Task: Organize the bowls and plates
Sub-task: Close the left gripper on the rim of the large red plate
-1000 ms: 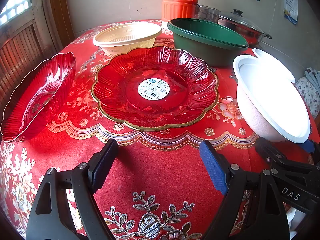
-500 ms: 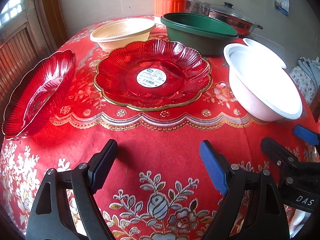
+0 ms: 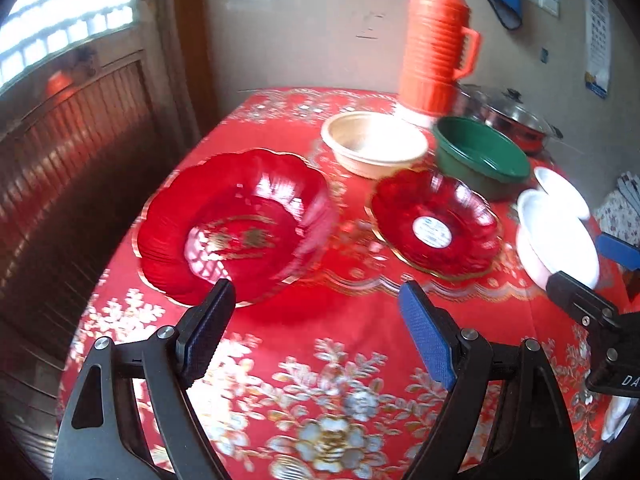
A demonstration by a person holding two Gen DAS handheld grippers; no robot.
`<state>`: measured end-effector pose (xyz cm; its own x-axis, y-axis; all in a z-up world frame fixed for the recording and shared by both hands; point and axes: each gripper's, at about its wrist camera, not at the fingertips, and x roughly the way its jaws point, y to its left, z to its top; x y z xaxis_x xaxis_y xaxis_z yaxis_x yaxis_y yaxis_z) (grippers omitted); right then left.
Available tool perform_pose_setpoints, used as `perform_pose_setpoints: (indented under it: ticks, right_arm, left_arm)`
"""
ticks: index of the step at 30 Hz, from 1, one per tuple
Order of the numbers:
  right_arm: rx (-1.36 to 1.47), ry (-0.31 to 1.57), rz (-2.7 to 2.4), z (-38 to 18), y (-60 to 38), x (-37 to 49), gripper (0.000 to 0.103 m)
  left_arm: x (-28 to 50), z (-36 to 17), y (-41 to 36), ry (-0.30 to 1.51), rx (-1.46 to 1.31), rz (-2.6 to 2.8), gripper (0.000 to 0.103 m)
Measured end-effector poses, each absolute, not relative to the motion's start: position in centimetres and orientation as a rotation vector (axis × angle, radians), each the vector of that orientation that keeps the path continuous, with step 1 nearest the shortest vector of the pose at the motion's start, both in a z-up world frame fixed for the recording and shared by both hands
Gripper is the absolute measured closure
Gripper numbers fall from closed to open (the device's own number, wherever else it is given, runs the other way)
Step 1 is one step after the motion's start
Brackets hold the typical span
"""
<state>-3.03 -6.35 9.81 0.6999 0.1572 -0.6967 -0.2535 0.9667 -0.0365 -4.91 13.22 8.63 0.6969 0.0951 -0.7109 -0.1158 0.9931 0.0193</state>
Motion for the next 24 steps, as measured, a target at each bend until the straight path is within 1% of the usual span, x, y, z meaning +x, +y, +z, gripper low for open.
perform_pose_setpoints:
  ticks: [5, 9, 16, 23, 24]
  right_arm:
    - [-0.149, 0.777, 0.383, 11.3, -0.8, 0.1, 0.001]
    - [-0.19, 0.787, 0.455, 11.6, 4.0, 3.0, 0.001]
    - [-0.237, 0.875, 0.522, 9.2, 9.6, 7.4, 0.002]
    - [-0.241, 0.94, 0.514, 7.3, 11.1, 10.4, 0.002]
    - [-0.241, 0.948, 0.514, 7.2, 11.4, 10.6, 0.003]
  left_arm:
    - [-3.3, 10.0, 21.1, 0.781, -0.105, 0.27, 0.018]
    - [-1.5, 9.3, 25.4, 0.813, -0.168, 0.327, 0.018]
    - [1.7, 6.2, 28.3, 0.903, -0.204, 0.355, 0.018]
    - [3.5, 4.3, 28.4, 0.94, -0.175, 0.352, 0.018]
    - [3.7, 4.1, 28.6, 0.943, -0.177, 0.347, 0.018]
